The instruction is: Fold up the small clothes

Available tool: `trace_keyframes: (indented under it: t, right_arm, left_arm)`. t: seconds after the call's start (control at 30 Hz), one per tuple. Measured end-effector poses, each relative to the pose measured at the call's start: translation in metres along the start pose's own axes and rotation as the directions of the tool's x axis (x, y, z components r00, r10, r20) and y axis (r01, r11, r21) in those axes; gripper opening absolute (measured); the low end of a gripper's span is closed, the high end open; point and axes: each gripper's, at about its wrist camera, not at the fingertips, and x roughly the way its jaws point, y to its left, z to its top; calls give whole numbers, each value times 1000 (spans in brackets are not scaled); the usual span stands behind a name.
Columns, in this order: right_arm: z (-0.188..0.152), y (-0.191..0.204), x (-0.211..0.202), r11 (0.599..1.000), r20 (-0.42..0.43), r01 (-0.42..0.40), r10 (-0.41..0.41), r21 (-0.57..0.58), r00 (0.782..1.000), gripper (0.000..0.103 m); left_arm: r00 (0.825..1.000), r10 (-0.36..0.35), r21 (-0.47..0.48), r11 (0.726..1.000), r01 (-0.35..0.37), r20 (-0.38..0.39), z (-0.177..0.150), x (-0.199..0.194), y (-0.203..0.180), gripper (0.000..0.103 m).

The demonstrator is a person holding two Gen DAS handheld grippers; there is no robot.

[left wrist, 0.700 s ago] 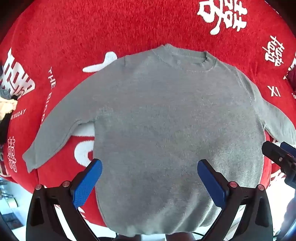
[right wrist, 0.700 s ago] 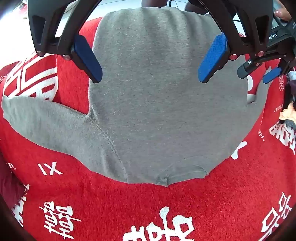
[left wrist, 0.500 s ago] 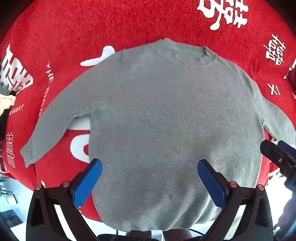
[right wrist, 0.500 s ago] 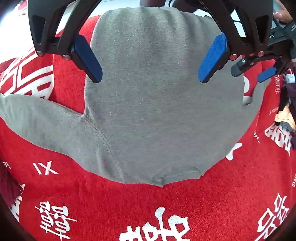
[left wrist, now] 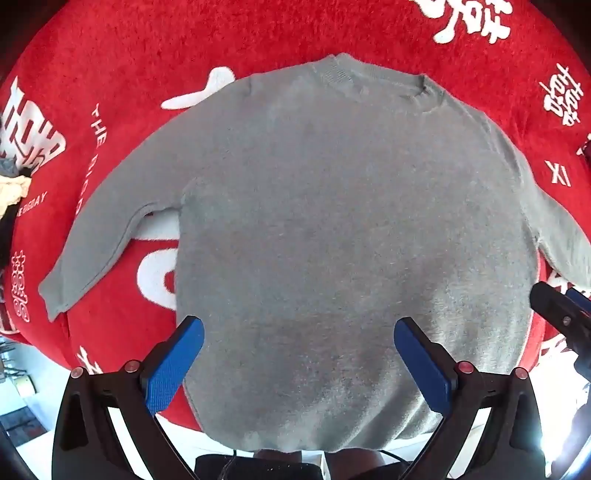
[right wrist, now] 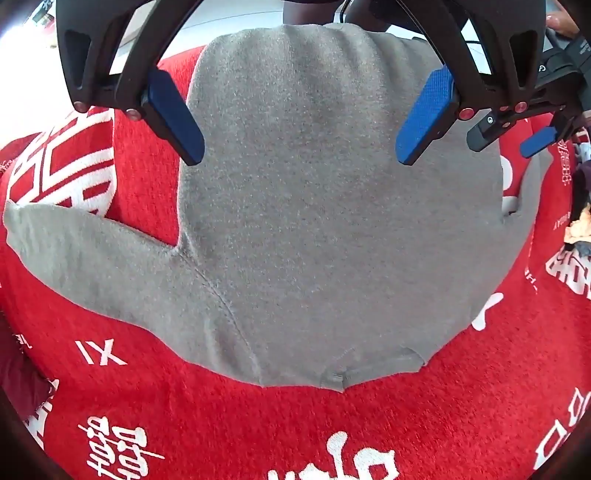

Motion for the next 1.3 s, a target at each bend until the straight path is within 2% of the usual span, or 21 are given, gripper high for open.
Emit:
trace_keyframes:
  t: [0.53,1.3]
  right_arm:
    - [-4,4,3,1000,-37,16,-15,7,999,103]
    - [-8,3,-3,1000,-33,18,-18,0,999,103]
  left_arm:
    - [999,-30,7,1000,30,-40,0,3,1,103]
    - [999,-9,46,999,11,-30,-10,-4,-2,103]
